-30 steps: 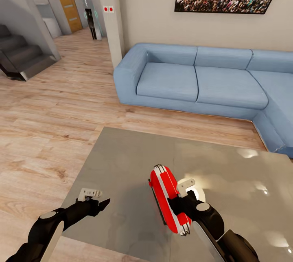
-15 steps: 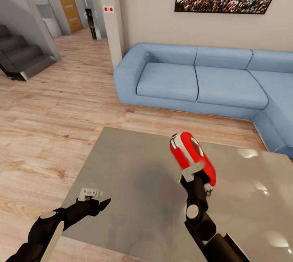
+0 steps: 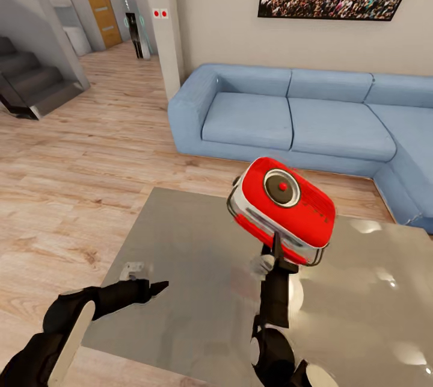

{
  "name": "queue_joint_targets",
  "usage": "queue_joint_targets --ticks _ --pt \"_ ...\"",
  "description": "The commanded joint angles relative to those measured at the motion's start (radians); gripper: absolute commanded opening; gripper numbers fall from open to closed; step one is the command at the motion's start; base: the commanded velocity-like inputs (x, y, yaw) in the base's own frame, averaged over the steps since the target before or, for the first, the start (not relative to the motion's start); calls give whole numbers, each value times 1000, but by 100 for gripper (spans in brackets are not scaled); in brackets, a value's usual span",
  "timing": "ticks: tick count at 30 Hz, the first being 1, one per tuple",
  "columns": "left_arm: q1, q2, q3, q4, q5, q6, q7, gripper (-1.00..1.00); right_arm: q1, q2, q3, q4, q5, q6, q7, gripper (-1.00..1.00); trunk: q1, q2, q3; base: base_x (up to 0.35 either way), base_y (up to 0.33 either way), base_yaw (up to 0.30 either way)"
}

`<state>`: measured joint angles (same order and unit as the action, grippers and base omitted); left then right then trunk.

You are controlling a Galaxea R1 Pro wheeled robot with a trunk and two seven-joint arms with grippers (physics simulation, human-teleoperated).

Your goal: Turn on the radio receiver that's on the table in the living room.

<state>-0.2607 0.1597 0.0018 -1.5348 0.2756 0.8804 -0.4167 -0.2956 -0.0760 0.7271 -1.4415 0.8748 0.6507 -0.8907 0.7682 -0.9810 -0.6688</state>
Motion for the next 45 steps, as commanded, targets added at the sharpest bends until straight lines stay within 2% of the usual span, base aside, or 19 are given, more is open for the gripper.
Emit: queue_joint_targets --ticks 1,2,4,5,8,9,11,15,17,18,20,22,25,27,31,35,37,39,45 --pt "-20 0 0 -2 13 34 -18 100 0 3 24 83 59 9 -57 -100 0 0 0 0 0 0" --pt "-30 1 0 -3 22 52 -37 100 0 10 34 140 85 10 -97 -100 0 0 0 0 0 0" --pt "-57 7 1 -5 37 85 -109 100 0 55 49 328 133 9 -210 -100 0 0 0 0 0 0" --pt "-74 10 2 -5 43 91 -126 100 0 68 82 421 138 7 -232 -100 0 0 0 0 0 0" --pt "-124 10 3 -5 93 106 -155 100 0 80 143 519 133 6 -235 -100 0 0 0 0 0 0" --pt "-175 12 3 -5 150 134 -178 100 0 99 152 563 131 5 -238 -100 0 0 0 0 0 0" --pt "-245 15 3 -5 197 157 -192 100 0 119 158 614 130 6 -239 -100 0 0 0 0 0 0" --pt "-269 28 3 -5 252 163 -197 100 0 126 159 652 129 8 -237 -100 0 0 0 0 0 0" --pt "-274 62 3 -5 340 164 -198 100 0 127 160 673 129 8 -238 -100 0 0 0 0 0 0" --pt "-279 105 3 -5 442 164 -198 100 0 130 161 683 128 8 -239 -100 0 0 0 0 0 0" --pt "-282 166 3 -5 574 162 -198 100 0 142 160 688 128 6 -240 -100 0 0 0 0 0 0" --pt "-283 186 3 -5 621 161 -197 100 0 153 160 689 129 6 -240 -100 0 0 0 0 0 0" --pt "-285 184 3 -5 644 159 -195 100 0 161 160 690 130 10 -240 -100 0 0 0 0 0 0" --pt "-285 159 2 -5 647 158 -192 100 0 163 160 691 130 11 -239 -100 0 0 0 0 0 0" --pt "-285 82 -1 -5 635 158 -172 100 0 163 161 694 131 12 -240 -100 0 0 0 0 0 0" --pt "-285 -4 -12 -5 631 159 -72 100 0 163 161 694 131 12 -240 -100 0 0 0 0 0 0" --pt "-286 -34 -16 -4 631 159 -13 100 0 173 161 694 130 12 -241 -100 0 0 0 0 0 0" --pt "-286 -48 -17 -3 632 161 20 100 0 191 160 691 126 14 -243 -100 0 0 0 0 0 0" --pt "-287 -51 -17 -2 632 162 31 100 1 206 163 677 128 19 -246 -100 0 0 0 0 0 0"
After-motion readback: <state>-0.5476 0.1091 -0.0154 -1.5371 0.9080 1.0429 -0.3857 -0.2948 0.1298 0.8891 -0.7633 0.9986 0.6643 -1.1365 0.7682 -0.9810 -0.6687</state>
